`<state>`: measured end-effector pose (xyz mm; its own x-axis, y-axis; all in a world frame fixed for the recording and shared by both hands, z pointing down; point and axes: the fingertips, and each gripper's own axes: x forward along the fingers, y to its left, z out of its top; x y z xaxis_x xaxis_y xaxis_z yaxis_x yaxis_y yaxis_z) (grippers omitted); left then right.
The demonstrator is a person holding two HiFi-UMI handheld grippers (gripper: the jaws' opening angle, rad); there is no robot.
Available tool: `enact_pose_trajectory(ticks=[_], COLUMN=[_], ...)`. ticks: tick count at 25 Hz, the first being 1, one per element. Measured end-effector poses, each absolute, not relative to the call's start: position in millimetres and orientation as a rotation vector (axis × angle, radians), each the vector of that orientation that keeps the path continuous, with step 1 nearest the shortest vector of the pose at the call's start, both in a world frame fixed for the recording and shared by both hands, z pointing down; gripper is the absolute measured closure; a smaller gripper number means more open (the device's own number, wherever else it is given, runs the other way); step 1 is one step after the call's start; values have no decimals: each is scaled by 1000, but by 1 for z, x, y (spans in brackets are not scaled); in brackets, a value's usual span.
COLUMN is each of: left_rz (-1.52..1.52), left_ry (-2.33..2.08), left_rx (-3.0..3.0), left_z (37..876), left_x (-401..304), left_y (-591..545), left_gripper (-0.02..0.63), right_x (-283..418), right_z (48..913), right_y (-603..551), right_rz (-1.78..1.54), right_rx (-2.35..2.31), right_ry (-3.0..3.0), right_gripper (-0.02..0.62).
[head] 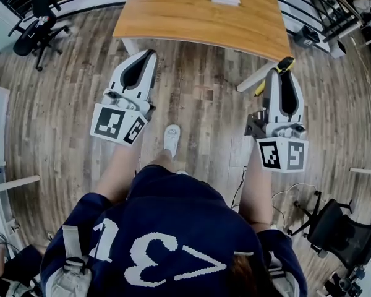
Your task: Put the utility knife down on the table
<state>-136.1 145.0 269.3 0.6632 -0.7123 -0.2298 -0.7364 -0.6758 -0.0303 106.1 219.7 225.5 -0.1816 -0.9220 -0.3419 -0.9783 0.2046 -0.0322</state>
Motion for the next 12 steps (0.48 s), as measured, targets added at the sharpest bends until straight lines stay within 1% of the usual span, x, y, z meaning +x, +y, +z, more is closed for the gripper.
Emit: enact_pose_trajectory(ticks=[12], left_rz=[323], left_ry=[1125], left_rx=[-2761], left_z=[250], left_x=[-121], left_y=[-31], left_gripper=[588], right_x=[110], right_z=[210], right_y=[53], right_rz=[285], right_rx=[-1800], right_ry=[2167], right_gripper=[471])
